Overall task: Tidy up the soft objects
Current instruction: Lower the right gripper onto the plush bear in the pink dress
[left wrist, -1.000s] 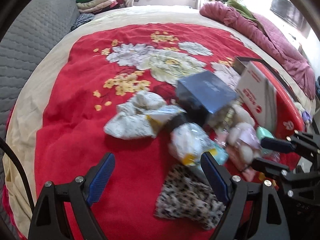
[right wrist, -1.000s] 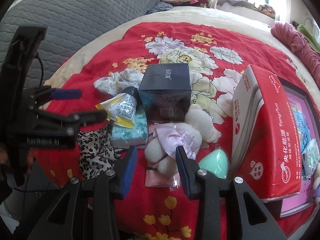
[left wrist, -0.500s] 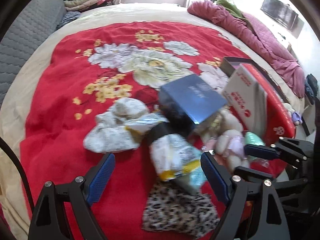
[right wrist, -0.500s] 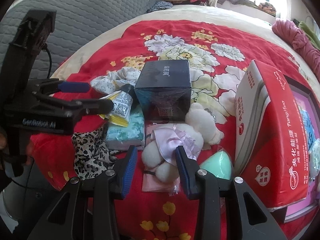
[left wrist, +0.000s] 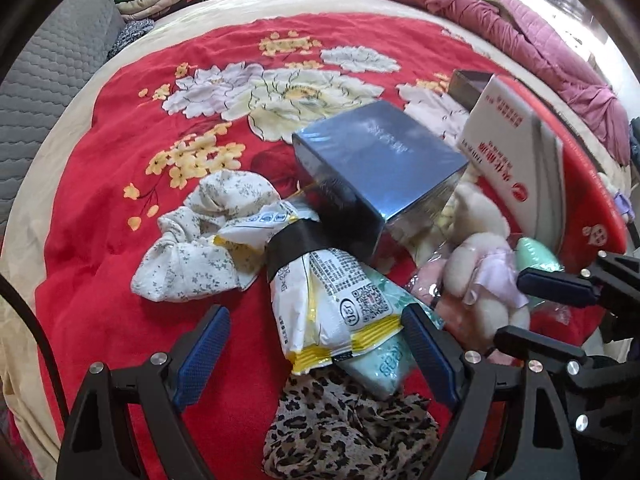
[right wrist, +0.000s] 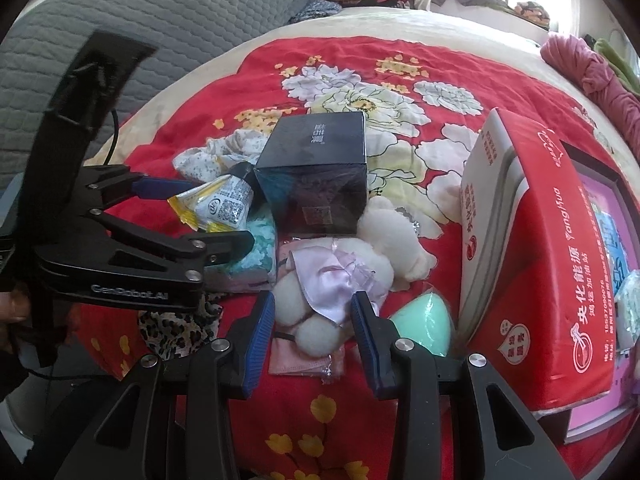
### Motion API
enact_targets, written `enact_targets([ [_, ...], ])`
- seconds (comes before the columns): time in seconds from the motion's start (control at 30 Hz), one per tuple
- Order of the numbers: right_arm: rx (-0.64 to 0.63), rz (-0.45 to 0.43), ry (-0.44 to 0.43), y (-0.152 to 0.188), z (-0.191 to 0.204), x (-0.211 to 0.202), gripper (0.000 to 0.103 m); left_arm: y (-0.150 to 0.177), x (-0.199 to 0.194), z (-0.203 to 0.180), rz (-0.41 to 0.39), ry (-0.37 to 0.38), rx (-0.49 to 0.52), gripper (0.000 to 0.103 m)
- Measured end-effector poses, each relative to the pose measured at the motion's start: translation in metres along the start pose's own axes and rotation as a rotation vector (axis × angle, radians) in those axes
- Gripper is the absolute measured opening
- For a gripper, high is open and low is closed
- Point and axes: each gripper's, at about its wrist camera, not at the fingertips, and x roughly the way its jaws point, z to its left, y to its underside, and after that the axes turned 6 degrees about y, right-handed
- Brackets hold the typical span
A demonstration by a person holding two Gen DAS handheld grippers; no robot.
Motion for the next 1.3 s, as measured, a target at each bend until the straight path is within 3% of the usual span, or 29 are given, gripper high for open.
enact_targets([
  [0.23, -0.042, 0.022, 0.04, -0.003, 0.008, 0.009, 0.042, -0.005, 0.009, -0.006, 0.01, -0.02, 0.012, 0.087],
  [0.7, -0.116, 0.019, 0.24, -0.002, 0.026, 0.02, 0.054, -0.005, 0.014, -0.002, 0.018, 0.01, -0.001, 0.089],
  [0.9, -0.057, 0.036, 0.188, -0.005, 0.015, 0.019, 0.046, -0.006, 0.014, -0.005, 0.002, -0.007, 0.011, 0.084],
  [1.07, -0.016, 0.04, 0.138, -0.007, 0.01, 0.015, 0.037, -0.008, 0.012, -0.013, -0.002, 0.005, 0.03, 0.063],
  [1.3, 0.03, 0.041, 0.075, -0.009, 0.001, 0.007, 0.029, -0.007, 0.011, -0.01, -0.006, 0.021, 0.014, 0.061],
])
